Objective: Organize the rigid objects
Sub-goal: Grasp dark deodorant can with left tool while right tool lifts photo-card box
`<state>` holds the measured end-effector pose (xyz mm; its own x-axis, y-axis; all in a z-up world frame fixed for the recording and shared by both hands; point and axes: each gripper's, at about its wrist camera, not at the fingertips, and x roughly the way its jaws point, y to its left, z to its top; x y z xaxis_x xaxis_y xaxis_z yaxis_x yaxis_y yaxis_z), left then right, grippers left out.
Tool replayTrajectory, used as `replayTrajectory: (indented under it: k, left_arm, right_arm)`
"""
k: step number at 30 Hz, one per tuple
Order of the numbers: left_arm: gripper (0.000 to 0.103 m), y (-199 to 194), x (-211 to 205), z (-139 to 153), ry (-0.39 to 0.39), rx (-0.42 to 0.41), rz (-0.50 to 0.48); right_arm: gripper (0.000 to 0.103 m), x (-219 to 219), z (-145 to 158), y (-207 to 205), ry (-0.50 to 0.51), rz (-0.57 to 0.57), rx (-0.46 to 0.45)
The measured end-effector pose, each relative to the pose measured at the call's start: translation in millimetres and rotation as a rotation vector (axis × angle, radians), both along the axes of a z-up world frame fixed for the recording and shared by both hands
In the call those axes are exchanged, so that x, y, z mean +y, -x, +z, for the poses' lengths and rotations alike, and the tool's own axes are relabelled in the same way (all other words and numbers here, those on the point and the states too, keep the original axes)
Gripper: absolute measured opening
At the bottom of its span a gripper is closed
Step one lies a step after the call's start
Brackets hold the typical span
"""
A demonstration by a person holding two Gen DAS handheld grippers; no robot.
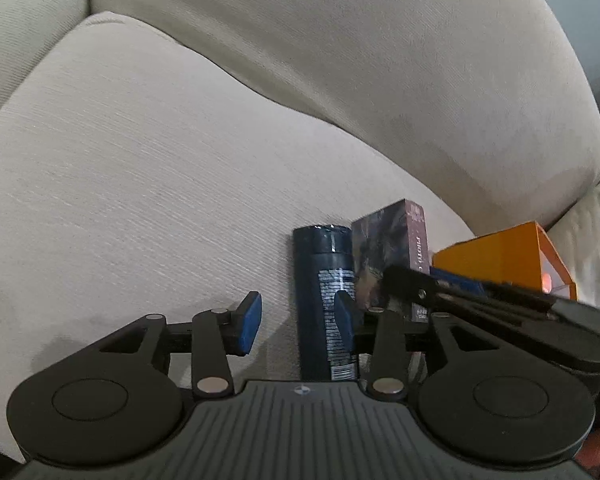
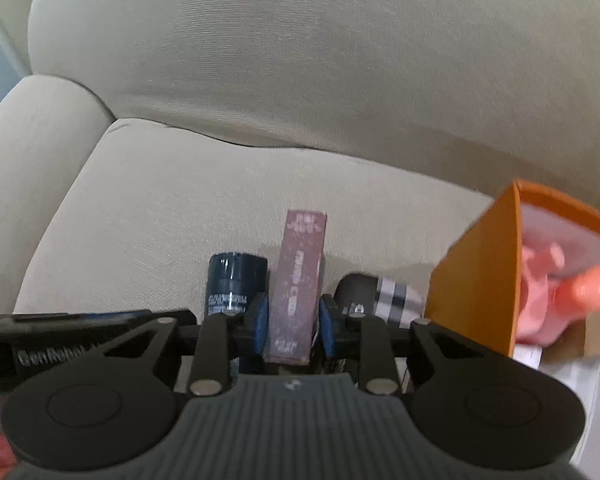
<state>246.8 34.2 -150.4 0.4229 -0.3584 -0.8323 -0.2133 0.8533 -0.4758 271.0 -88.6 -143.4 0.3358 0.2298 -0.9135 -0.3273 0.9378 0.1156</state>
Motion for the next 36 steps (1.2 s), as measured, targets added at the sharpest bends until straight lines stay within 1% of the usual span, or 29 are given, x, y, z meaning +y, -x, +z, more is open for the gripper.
replayTrajectory:
  k: [2,4,6,8,10,12,14,16,17,18,19,21,23,25,26,27,30,33,36]
  left_arm:
    - [0.045,-5.5,-4.1,-2.7,-0.012,0.015,0.001]
    - [0.046,-10.2,-4.8,-4.4,0.007,0.011,0.011]
    - [0.048,-14.4,-5.9,-6.5,0.018,0.018,0.012]
    - [0.048,-16.0,-8.8,-8.3,0.018,0.025,0.006]
    - [0.048,-15.0,-8.4,-10.2,0.024,0.023,0.001]
    - [0.051,-14.4,-9.9,-12.5,0.025,0.018,0.001]
    - [0.053,-13.3,-11.3,-13.2,0.015,0.008,-0.012]
    - [0.057,-13.1,-16.0,-10.5,-0.015,-0.004,-0.052]
    - [0.057,-13.6,-22.1,-8.5,-0.046,-0.002,-0.091]
    - [0.055,-12.6,-28.0,-6.9,-0.062,-0.01,-0.132]
    - [0.054,-11.3,-32.2,-6.4,-0.074,-0.01,-0.154]
    - [0.054,-9.8,-33.2,-9.4,-0.062,-0.007,-0.127]
    - [0.055,-10.1,-33.1,-12.4,-0.046,-0.001,-0.117]
    - [0.055,-10.5,-38.5,-11.7,-0.075,-0.016,-0.138]
    - [0.053,-11.0,-43.2,-11.1,-0.097,-0.022,-0.147]
    - [0.044,-10.0,-45.3,-9.9,-0.101,-0.024,-0.149]
    - [0.044,-8.7,-43.8,-9.4,-0.081,-0.017,-0.125]
    - [0.043,-2.8,-35.4,-8.3,-0.077,-0.025,-0.105]
    - [0.043,3.7,-31.9,-3.0,-0.094,-0.045,-0.102]
  right_arm:
    - [0.028,1.4,-0.8,-4.1,0.014,0.011,-0.004]
    - [0.029,0.2,0.3,-7.3,0.021,0.009,-0.006]
    - [0.03,-5.6,1.3,-10.7,0.001,-0.009,0.004]
    - [0.03,-11.8,0.6,-15.0,-0.022,-0.025,0.021]
    - [0.03,-13.9,2.1,-17.1,-0.035,-0.018,0.028]
    - [0.029,-13.5,1.6,-18.9,-0.046,-0.016,0.034]
    - [0.029,-13.5,1.4,-21.0,-0.056,-0.02,0.038]
    - [0.029,-17.0,2.7,-22.2,-0.07,-0.027,0.045]
    - [0.028,-14.6,0.8,-24.0,-0.081,-0.028,0.049]
    - [0.028,-13.9,-0.4,-25.1,-0.089,-0.026,0.062]
    - [0.028,-12.9,-2.4,-25.8,-0.097,-0.026,0.077]
    - [0.028,-10.9,-5.5,-26.1,-0.104,-0.018,0.093]
    - [0.028,-7.8,-6.2,-25.2,-0.098,-0.015,0.085]
    - [0.028,-6.3,-5.7,-23.0,-0.091,-0.013,0.08]
    - [0.028,-4.7,-6.3,-22.6,-0.085,-0.014,0.077]
    - [0.028,-2.3,-7.9,-22.6,-0.071,-0.011,0.079]
    - [0.027,4.1,-12.9,-21.7,-0.049,-0.004,0.069]
    - [0.025,0.7,-9.6,-17.0,-0.064,-0.014,0.061]
    - [0.023,-0.4,-5.2,-10.2,-0.089,-0.016,0.052]
